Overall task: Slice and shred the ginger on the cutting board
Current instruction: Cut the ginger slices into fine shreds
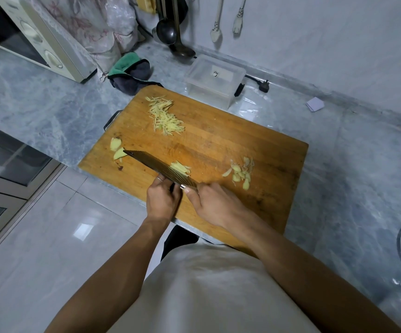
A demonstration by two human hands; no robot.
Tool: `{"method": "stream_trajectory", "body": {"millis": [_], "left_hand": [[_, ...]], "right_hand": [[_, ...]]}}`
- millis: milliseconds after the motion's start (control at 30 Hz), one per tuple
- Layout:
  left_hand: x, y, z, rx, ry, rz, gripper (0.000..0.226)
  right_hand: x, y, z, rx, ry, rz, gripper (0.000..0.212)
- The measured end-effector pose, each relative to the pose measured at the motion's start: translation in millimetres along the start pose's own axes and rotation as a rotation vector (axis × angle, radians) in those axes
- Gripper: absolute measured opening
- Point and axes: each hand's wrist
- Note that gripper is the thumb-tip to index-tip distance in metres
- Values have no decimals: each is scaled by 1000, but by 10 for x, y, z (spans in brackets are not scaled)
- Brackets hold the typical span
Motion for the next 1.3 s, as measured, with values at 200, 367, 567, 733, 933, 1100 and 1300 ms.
{"method": "stream_trajectory", "body": {"millis": [200,367,567,733,933,1100,1300], "left_hand": [[3,2,10,-4,7,20,5],[-27,-3,5,-15,8,-1,6],[5,-7,-4,-33,1,-34,8],[-3,-15,5,-18,-3,-15,14],[-10,-6,6,-31,17,2,4],[13,-5,6,-26,0,-12,4],[35,0,-17,-9,-2,-6,14]], "right_hand": [[-62,117,51,4,-16,23,51],[-83,90,94,26,-50,19,52],[-64,10,43,22,-17,11,54],[-63,3,0,4,-4,23,55],[-104,97,80,22,-31,17,54],[-66,88,110,47,-22,0,54],[-25,25,25,16,-16,-20,57]]}}
Point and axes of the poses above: each hand's wrist, its own y-axis away from the middle knuckle, its own z-axis out of the back of the hand, x = y × z, and after that the axes turned 3 degrees about -x, right-handed
